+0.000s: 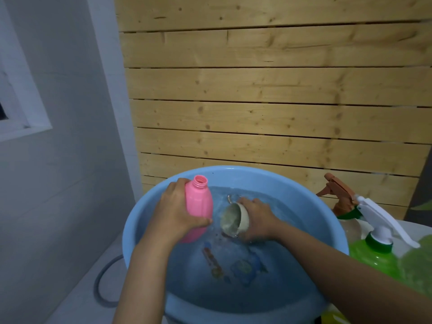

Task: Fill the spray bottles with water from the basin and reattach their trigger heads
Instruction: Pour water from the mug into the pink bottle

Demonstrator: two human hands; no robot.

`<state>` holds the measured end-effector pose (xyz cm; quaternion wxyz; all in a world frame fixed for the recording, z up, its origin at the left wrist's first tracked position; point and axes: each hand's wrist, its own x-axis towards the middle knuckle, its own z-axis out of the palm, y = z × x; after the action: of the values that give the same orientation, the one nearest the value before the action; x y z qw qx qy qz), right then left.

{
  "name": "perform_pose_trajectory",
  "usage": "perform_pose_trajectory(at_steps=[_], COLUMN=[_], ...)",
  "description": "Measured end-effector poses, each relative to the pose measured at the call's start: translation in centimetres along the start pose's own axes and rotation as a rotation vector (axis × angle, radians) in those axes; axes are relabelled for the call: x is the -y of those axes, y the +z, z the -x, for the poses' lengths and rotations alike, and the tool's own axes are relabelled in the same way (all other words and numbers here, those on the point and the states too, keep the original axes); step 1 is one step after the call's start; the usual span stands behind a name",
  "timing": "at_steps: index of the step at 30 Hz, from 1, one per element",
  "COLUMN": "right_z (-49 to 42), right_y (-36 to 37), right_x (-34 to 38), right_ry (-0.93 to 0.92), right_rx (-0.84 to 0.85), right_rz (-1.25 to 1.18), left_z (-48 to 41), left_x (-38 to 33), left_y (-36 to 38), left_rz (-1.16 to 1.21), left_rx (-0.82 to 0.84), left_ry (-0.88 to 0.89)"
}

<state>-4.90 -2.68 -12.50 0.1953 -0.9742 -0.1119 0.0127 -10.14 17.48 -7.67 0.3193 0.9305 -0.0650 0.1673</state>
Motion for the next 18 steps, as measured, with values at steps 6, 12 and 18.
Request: perform_pose_trajectory(at_steps=[6, 12, 18], right_z=[0.6, 1.2, 1.4], right_y=[-1.0, -1.3, -2.1], right_x=[0.6, 2.0, 2.4], right_ry=[0.011, -0.074, -0.082], right_rx=[-0.076, -0.097, -0.182], right_rz=[-0.596, -0.857, -0.839], left_z=[0.1, 0.1, 0.3], left_x=[0.2, 0.5, 0.3], left_y=[0.0, -0.2, -0.3], left_rz=[-0.01, -0.113, -0.233], left_rx=[0.064, 0.152, 0.272], left_ry=[0.001, -0.066, -0.115])
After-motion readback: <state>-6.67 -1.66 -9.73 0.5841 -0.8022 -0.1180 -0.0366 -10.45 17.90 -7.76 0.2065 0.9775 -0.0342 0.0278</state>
